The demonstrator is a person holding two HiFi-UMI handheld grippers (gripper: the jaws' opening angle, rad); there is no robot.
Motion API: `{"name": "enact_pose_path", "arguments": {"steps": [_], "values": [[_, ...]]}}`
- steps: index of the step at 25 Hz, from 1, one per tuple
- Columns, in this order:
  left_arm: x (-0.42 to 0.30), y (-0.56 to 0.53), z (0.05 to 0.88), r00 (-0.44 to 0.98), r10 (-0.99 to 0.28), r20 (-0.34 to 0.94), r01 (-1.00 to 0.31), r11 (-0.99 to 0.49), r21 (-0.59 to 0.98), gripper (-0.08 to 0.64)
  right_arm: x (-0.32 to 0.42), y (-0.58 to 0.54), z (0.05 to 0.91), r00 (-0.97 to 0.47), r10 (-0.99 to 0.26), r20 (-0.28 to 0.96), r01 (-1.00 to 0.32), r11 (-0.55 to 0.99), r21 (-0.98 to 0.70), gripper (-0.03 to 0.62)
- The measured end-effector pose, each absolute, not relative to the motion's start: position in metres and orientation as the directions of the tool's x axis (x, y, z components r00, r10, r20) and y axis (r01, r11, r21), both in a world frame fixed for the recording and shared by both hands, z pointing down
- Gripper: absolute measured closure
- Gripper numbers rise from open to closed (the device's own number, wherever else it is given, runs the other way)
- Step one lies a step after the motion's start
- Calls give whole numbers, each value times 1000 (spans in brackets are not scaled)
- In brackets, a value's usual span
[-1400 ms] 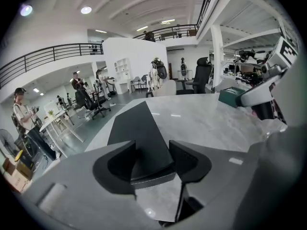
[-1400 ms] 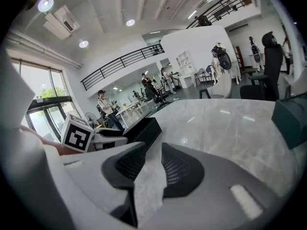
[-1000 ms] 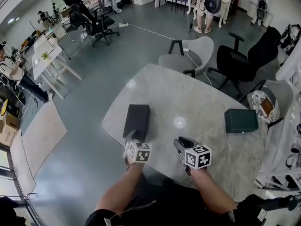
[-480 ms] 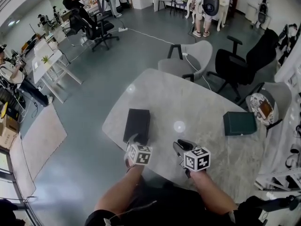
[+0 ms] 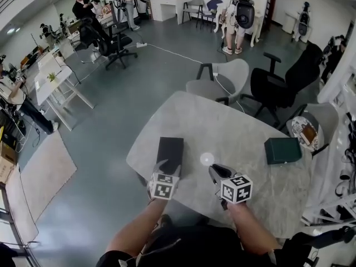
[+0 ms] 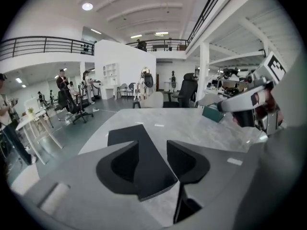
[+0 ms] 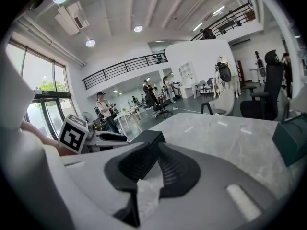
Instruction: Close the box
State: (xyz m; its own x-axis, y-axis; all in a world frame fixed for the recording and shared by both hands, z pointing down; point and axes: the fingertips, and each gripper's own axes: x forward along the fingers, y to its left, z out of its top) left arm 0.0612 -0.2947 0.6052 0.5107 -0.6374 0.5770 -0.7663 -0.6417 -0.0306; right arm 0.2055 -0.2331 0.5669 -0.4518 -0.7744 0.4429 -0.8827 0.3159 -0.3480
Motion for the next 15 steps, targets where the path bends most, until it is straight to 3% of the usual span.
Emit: {"name": "enact_pose_path", "arguments": {"steps": [7, 11, 15], "values": [[2, -312, 560, 621, -635, 459, -722, -692, 19, 373, 146, -243, 548, -433, -781, 451, -897, 324, -300, 546], [-31, -313, 548, 665, -608, 435, -692, -721, 50, 440, 109, -245, 537, -423, -786, 450, -904, 332, -270, 567], [-67, -315, 533, 683, -617, 392, -690, -721, 68, 456, 72, -244, 530, -424, -790, 443, -905, 348, -244, 568]]}}
